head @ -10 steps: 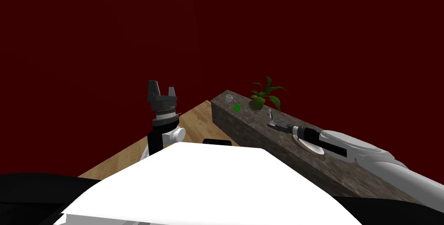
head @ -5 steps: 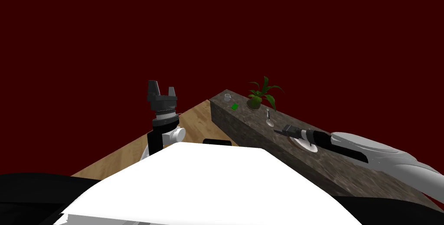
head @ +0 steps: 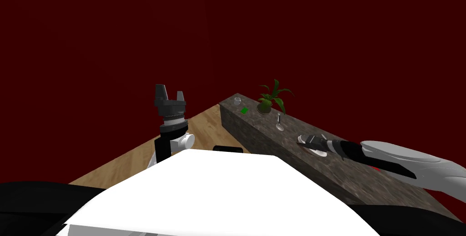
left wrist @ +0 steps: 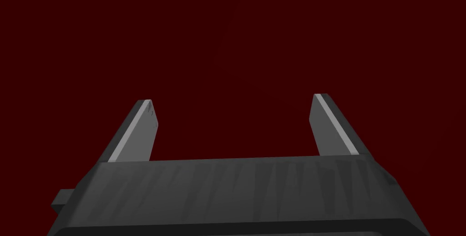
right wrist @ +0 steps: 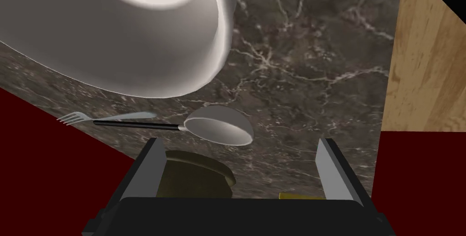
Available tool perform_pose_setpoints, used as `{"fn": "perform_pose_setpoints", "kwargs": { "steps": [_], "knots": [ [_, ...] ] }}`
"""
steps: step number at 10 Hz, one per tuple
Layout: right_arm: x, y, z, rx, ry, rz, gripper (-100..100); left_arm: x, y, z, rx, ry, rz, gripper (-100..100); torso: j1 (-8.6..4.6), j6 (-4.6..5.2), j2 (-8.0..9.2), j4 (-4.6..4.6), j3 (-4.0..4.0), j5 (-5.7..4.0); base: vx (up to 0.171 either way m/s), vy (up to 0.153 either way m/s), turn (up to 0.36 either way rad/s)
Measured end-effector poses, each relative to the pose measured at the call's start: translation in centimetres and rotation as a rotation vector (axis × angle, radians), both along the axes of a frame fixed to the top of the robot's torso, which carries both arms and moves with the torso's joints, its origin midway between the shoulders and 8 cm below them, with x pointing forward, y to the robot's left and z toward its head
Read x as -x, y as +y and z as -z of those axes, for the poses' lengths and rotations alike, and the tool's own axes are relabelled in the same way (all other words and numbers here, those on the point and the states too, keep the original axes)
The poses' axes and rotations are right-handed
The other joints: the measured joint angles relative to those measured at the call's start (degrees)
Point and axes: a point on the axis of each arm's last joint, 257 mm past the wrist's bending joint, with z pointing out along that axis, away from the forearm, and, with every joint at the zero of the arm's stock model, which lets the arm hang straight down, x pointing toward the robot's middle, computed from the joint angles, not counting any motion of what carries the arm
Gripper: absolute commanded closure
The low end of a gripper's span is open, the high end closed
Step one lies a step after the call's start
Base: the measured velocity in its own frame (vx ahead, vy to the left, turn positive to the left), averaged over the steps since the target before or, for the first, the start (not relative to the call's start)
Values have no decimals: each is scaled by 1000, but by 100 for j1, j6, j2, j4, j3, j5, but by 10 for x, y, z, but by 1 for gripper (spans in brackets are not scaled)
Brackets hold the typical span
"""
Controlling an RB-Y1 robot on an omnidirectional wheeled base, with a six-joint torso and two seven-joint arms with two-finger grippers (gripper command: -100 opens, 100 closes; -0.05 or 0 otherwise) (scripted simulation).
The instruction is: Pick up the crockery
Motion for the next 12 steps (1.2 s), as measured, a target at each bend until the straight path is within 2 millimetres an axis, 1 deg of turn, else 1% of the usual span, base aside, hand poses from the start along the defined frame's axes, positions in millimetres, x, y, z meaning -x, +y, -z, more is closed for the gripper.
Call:
{"fn": "perform_pose_setpoints", "kwargs": {
  "steps": [2,4,5,6,8,9,11,12],
  "knots": [
    [15,-15,0,34,52,8,-100,0,0,0,0,0,0,0,1,0,-2,-1,-1,2,-47,-64,36],
    [39,-28,8,54,112,19,-100,0,0,0,0,0,0,0,-4,0,0,0,0,-1,-33,-52,19],
    [41,-29,9,53,117,19,0,0,0,0,0,0,0,0,8,-1,-8,-2,-5,1,-4,-6,-1],
    [41,-29,9,53,117,19,-100,0,0,0,0,0,0,0,19,-1,-15,-4,-9,4,-70,-6,322],
    [48,-36,14,50,119,69,-100,0,0,0,0,0,0,0,21,-8,20,3,10,6,-180,-26,397],
    [52,-41,18,49,120,104,-100,0,0,0,0,0,0,0,13,-7,44,9,24,4,-180,-42,225],
    [61,-52,25,44,124,171,-100,0,0,0,0,0,0,0,14,-6,44,10,26,4,-165,-7,328],
    [65,-57,28,43,125,203,-100,0,0,0,0,0,0,0,17,-2,38,9,23,5,-62,-4,50]
  ]
}}
